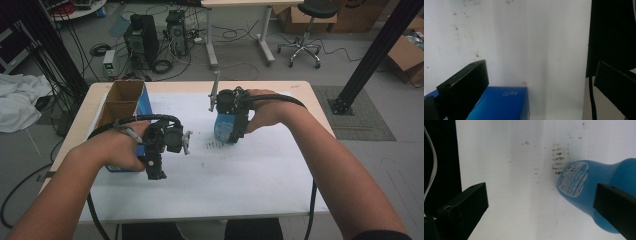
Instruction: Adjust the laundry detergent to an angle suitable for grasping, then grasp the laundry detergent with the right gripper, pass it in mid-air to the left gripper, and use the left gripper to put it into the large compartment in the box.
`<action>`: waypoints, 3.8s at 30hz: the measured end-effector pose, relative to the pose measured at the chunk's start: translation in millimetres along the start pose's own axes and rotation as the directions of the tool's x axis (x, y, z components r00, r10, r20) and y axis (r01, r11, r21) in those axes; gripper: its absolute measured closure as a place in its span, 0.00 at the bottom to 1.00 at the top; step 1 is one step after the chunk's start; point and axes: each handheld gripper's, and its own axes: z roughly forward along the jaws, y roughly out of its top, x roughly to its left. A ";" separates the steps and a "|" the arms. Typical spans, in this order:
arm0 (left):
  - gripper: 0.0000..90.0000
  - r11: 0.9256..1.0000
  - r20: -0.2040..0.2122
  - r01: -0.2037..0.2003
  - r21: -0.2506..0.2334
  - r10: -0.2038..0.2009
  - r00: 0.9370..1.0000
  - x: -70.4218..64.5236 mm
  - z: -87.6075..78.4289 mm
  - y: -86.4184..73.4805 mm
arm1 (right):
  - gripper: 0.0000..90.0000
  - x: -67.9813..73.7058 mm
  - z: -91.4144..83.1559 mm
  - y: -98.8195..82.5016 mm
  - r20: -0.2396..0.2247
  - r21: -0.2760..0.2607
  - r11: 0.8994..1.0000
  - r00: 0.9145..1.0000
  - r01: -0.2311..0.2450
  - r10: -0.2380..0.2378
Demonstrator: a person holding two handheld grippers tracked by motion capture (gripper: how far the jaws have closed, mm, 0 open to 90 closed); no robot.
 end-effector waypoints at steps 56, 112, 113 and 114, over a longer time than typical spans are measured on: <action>0.00 1.000 -0.033 -0.014 0.000 0.014 0.999 -13.0 -5.9 6.9 | 0.00 28.7 -1.2 -79.0 0.068 -0.217 0.971 0.990 -0.105 0.122; 0.00 1.000 -0.031 -0.006 0.000 0.006 0.999 -21.8 -5.3 -1.1 | 0.00 -41.4 137.0 -115.7 0.005 -0.791 0.536 0.874 -0.294 0.487; 0.00 1.000 -0.032 -0.008 0.001 0.008 0.999 -21.7 -5.5 -1.2 | 0.00 -41.3 137.8 -115.5 0.006 -0.794 0.533 0.872 -0.293 0.489; 0.00 1.000 -0.032 -0.008 0.001 0.008 0.999 -21.7 -5.5 -1.2 | 0.00 -41.3 137.8 -115.5 0.006 -0.794 0.533 0.872 -0.293 0.489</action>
